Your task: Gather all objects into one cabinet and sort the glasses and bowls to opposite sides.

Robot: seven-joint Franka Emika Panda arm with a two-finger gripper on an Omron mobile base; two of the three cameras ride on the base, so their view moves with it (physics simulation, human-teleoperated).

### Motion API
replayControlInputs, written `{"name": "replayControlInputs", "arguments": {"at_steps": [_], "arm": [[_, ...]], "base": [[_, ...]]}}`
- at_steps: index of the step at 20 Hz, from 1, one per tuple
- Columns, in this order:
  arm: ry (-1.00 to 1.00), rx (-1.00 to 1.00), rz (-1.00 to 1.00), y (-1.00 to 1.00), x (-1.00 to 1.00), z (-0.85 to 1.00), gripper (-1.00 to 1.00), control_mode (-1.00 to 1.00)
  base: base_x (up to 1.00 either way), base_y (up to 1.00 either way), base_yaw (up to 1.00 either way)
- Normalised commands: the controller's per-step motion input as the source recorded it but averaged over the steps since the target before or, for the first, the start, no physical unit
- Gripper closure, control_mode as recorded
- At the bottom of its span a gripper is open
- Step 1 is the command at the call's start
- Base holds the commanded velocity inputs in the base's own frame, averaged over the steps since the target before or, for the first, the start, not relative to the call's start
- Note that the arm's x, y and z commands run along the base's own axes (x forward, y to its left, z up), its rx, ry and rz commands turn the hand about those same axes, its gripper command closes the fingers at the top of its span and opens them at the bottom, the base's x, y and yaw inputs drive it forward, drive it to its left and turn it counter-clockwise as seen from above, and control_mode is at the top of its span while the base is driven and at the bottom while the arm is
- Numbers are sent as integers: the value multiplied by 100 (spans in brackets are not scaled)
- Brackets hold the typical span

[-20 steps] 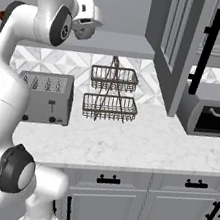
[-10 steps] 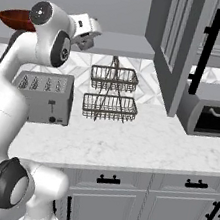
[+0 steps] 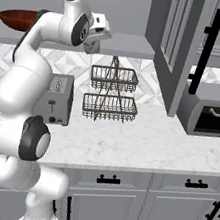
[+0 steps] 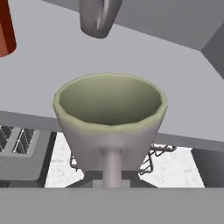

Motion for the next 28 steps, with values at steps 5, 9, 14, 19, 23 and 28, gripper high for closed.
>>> {"name": "replayControlInputs", "arguments": {"at_steps": [5, 9, 14, 19, 23, 28], "arm": [[14, 0, 0, 0, 20, 2, 100, -100], [4, -2, -3, 0, 88, -4, 100, -100], [-3, -6, -4, 0, 37, 5, 100, -100], [-18, 0, -9, -11, -72, 29, 100, -100], [-7, -3, -6, 0, 5, 3, 100, -100], [0, 0, -6, 0, 47, -5, 100, -100]], "base": [[0, 0, 0], [0, 0, 0], [0, 0, 0], [0, 0, 0], [0, 0, 0], [0, 0, 0]]}}
